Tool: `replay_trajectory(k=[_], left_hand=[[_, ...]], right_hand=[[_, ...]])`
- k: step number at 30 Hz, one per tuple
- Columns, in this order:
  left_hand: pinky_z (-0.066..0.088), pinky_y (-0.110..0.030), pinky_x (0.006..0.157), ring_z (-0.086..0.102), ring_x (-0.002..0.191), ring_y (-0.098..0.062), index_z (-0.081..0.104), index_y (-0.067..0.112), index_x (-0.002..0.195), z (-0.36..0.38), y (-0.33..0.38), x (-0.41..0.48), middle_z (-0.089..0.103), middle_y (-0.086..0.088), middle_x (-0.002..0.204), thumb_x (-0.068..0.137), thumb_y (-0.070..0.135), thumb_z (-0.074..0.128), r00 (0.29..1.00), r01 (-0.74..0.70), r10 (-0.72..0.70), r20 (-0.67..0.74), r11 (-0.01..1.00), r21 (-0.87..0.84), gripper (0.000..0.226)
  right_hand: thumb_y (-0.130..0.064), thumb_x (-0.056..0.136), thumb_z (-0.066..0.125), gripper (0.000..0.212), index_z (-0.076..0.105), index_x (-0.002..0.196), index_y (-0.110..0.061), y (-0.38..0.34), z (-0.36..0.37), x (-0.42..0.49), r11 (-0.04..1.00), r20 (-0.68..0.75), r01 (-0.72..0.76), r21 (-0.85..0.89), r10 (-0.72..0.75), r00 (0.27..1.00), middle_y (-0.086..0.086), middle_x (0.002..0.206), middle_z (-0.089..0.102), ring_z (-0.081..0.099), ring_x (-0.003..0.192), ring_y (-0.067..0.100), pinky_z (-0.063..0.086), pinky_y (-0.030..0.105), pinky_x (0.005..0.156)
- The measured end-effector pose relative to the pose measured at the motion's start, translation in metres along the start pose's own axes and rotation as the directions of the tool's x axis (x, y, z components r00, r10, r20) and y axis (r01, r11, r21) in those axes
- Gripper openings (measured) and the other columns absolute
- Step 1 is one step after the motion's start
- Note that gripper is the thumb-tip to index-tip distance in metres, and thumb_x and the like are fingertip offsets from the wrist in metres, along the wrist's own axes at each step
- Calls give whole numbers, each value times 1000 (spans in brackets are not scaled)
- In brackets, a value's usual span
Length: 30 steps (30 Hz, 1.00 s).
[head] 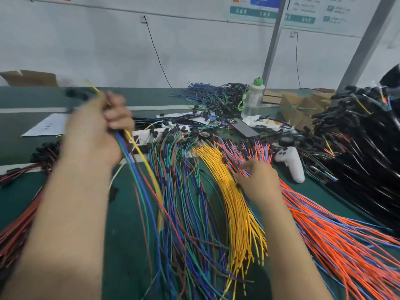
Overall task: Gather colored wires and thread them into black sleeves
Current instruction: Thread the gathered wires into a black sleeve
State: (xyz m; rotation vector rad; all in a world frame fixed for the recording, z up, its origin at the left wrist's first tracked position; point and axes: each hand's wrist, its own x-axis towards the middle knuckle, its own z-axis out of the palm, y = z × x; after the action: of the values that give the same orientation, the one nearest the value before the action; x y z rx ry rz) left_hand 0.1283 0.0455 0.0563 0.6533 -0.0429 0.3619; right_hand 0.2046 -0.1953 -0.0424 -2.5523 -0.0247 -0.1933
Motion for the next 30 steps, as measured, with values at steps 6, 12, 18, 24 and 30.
replay_trajectory(k=[6, 12, 18, 24, 30], left_hand=[[28, -15, 25, 38, 32, -6, 46, 6, 80, 36, 14, -2, 43, 0, 51, 97, 11, 32, 985, 36, -36, 167, 999, 5, 22], [18, -10, 26, 27, 33, 1, 45, 13, 80, 21, -51, 0, 38, 9, 46, 101, 20, 35, 980, 189, -197, -25, 890, 414, 24], [22, -12, 29, 30, 35, -2, 45, 11, 83, 10, -94, -4, 45, 4, 55, 102, 18, 36, 955, 289, -283, -90, 821, 492, 23], [52, -23, 66, 59, 67, -8, 50, 12, 84, -2, -134, -5, 65, -4, 87, 103, 17, 32, 985, 172, -108, -134, 684, 709, 27], [52, -17, 55, 60, 53, 0, 52, 17, 94, -2, -158, -9, 66, 2, 75, 101, 11, 38, 986, 169, -152, -74, 836, 523, 17]], right_hand=[[-14, 92, 54, 38, 54, 125, -34, 24, 34, 10, 945, 12, -93, -313, 102, 995, 10, 133, 43, 36, 127, 33, 29, 43, 102], [-20, 94, 52, 36, 52, 127, -36, 30, 44, 17, 943, -106, -39, -330, 4, 994, 6, 128, 53, 43, 122, 29, 29, 43, 100], [-16, 94, 50, 33, 59, 121, -33, 26, 51, 14, 962, -197, 4, -272, -59, 979, 6, 128, 47, 36, 119, 30, 26, 41, 96], [-22, 93, 56, 22, 66, 113, -20, -18, 31, 9, 972, -508, 228, -61, -227, 831, 5, 114, 62, 48, 111, 30, 24, 37, 88], [-6, 93, 54, 11, 59, 103, -9, -95, 8, 13, 512, -231, 254, 821, -108, 967, 0, 84, 60, 59, 76, 11, 52, 27, 76]])
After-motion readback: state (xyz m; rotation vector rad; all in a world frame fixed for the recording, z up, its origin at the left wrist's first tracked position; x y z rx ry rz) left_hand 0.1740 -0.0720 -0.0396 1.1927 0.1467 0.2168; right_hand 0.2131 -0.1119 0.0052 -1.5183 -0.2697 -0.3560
